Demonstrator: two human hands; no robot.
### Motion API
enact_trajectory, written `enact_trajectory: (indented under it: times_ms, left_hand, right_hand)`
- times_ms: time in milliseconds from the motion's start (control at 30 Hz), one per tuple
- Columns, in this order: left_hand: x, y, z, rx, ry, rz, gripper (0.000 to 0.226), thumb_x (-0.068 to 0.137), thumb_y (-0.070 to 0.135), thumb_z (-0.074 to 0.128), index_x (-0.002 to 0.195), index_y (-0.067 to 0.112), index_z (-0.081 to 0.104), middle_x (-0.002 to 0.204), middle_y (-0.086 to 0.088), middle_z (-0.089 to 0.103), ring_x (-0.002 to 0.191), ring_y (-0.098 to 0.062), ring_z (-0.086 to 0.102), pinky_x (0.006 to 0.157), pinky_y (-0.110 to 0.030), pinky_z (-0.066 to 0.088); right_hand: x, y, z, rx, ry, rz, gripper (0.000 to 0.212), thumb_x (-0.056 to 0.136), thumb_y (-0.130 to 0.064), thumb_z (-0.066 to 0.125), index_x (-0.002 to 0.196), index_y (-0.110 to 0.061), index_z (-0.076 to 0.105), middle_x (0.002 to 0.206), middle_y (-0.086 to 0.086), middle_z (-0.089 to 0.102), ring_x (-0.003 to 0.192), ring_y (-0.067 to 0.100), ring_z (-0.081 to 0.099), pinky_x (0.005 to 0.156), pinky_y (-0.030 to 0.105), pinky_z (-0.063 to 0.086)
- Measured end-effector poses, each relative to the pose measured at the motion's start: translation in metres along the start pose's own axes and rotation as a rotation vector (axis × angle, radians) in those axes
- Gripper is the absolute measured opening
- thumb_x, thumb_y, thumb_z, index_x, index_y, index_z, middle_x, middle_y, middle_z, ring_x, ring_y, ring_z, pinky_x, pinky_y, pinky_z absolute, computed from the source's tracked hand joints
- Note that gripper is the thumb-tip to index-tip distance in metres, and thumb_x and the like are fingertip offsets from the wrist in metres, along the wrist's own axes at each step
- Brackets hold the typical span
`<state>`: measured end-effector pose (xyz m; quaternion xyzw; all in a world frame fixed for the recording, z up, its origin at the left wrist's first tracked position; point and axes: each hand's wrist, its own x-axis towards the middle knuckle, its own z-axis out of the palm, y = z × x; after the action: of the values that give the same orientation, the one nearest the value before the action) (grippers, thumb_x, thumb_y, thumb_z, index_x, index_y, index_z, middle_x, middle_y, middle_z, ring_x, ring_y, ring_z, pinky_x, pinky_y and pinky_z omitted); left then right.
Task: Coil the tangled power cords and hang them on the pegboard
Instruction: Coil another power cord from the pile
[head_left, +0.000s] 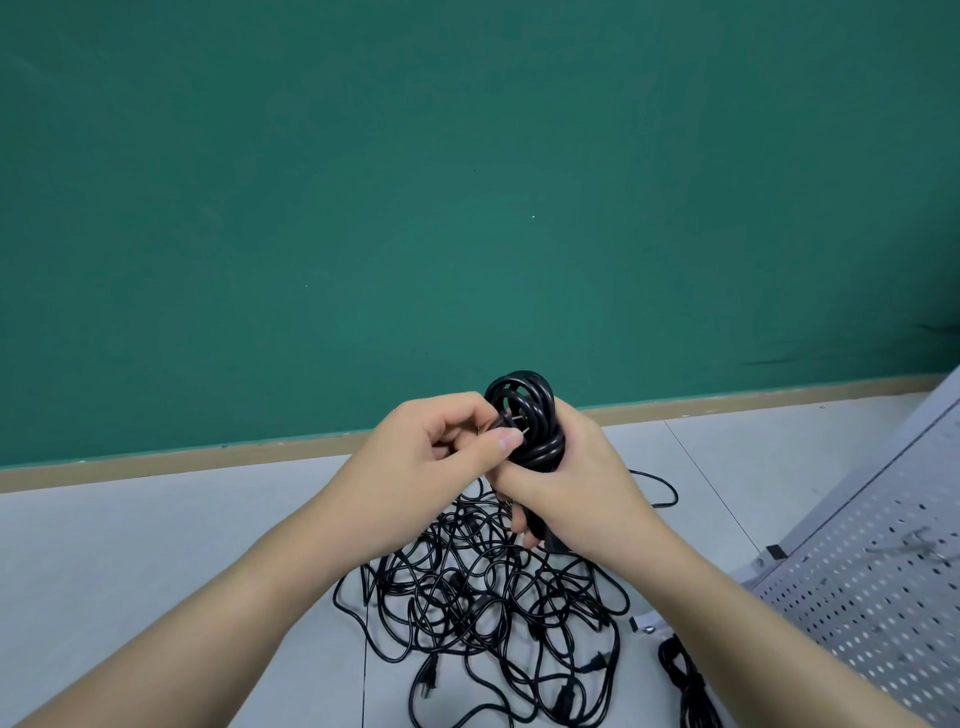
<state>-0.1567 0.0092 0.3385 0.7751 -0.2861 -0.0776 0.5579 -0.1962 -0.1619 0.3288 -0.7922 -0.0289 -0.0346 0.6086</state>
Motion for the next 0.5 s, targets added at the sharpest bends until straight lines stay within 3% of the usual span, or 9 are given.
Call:
enact_trajectory:
  times_ms: [100, 200, 300, 500]
  left_hand:
    - [-0.0002, 0.0022, -0.0011, 0.047, 0.07, 0.063, 0.01, 0.096, 0.03, 0.071, 0.087, 0.026, 0.068, 0.075, -0.014, 0.056, 0.064, -0.013, 0.043, 0.064, -0.033, 0.037]
    - [0.0009, 0.0042, -0.0006, 0.003, 0.182, 0.096, 0.014, 0.092, 0.026, 0.077, 0.09, 0.029, 0.063, 0.073, -0.013, 0.057, 0.061, -0.018, 0.044, 0.061, -0.032, 0.039]
    - [-0.0004, 0.0069, 0.0013, -0.012, 0.225, 0.129, 0.012, 0.09, 0.029, 0.077, 0.091, 0.029, 0.065, 0.079, -0.017, 0.06, 0.07, -0.037, 0.053, 0.064, -0.041, 0.046]
    - [-0.0019, 0.0072, -0.0001, -0.004, 0.217, 0.146, 0.005, 0.088, 0.035, 0.069, 0.093, 0.033, 0.067, 0.079, -0.016, 0.057, 0.072, -0.04, 0.049, 0.062, -0.043, 0.044]
  right_hand:
    - [-0.0007, 0.0001, -0.0007, -0.119, 0.106, -0.079, 0.017, 0.086, -0.018, 0.07, 0.093, -0.031, 0.061, 0.07, 0.003, 0.065, 0.051, 0.026, 0.065, 0.045, 0.035, 0.052]
    - [0.0006, -0.0019, 0.0001, -0.192, 0.143, -0.117, 0.016, 0.086, -0.02, 0.068, 0.092, -0.033, 0.06, 0.073, 0.004, 0.065, 0.056, 0.029, 0.066, 0.05, 0.037, 0.051]
    - [0.0013, -0.0038, 0.0008, -0.119, 0.072, -0.053, 0.018, 0.087, -0.018, 0.066, 0.092, -0.034, 0.059, 0.065, 0.001, 0.062, 0.049, 0.026, 0.067, 0.045, 0.034, 0.049]
    - [0.0023, -0.0065, -0.0023, -0.046, -0.024, 0.009, 0.02, 0.088, -0.01, 0.064, 0.101, -0.025, 0.059, 0.064, 0.006, 0.062, 0.047, 0.028, 0.064, 0.044, 0.038, 0.05]
